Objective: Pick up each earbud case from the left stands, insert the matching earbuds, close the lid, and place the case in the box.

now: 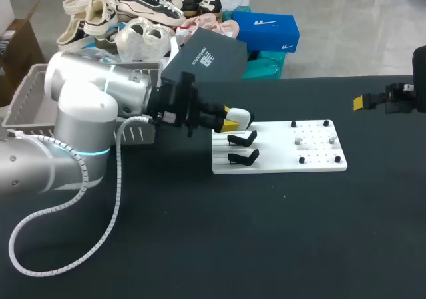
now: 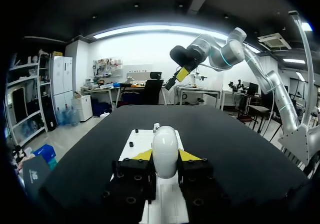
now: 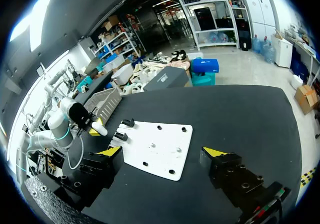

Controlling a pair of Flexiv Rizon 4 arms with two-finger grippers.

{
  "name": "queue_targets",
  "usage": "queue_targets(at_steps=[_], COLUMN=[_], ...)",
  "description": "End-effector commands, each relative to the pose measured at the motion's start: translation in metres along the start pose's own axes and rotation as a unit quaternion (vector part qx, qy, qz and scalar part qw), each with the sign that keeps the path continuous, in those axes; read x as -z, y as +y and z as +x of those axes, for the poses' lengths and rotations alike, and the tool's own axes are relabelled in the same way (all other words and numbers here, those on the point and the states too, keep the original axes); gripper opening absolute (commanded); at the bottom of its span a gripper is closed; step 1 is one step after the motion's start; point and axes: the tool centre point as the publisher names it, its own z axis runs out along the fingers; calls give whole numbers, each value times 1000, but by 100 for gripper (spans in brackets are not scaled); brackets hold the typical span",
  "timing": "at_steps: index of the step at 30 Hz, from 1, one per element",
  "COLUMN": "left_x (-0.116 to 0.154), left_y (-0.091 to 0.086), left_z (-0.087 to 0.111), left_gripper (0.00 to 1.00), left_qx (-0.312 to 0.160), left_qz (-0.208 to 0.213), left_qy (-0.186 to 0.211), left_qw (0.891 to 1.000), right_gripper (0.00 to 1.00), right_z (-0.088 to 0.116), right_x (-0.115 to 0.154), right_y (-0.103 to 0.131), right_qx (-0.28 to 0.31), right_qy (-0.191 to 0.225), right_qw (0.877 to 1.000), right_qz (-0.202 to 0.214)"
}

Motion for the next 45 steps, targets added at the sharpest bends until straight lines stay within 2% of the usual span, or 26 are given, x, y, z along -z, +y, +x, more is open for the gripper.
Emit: queue_targets(at_steps=[1,10,17,24,35,45], left_x=[3,-1,-13,-29,-52,-60], left_y=[-28,-58,-76,-81,-85,-84], left_z=[-8,-27,-34,-42,-53,-56], left_gripper=[0,0,0,0,0,0], left_qx=[4,0,-24,-24,-28,-30], left_qz=[-24,-24,-28,-49,-44,-40], left_qy=[-11,-39,-54,-75,-98,-102], left_qw=[1000,999,998,996,994,994], right_gripper=[100,100,100,100,100,100], right_z=[0,0,0,0,0,0], right_x=[0,0,0,0,0,0], right_y=[-1,-1,-1,-1,-1,-1], right_qx=[0,0,0,0,0,0], right_qy=[0,0,0,0,0,0], right_qw=[1000,1000,1000,1000,1000,1000], right_qz=[-1,-1,-1,-1,-1,-1])
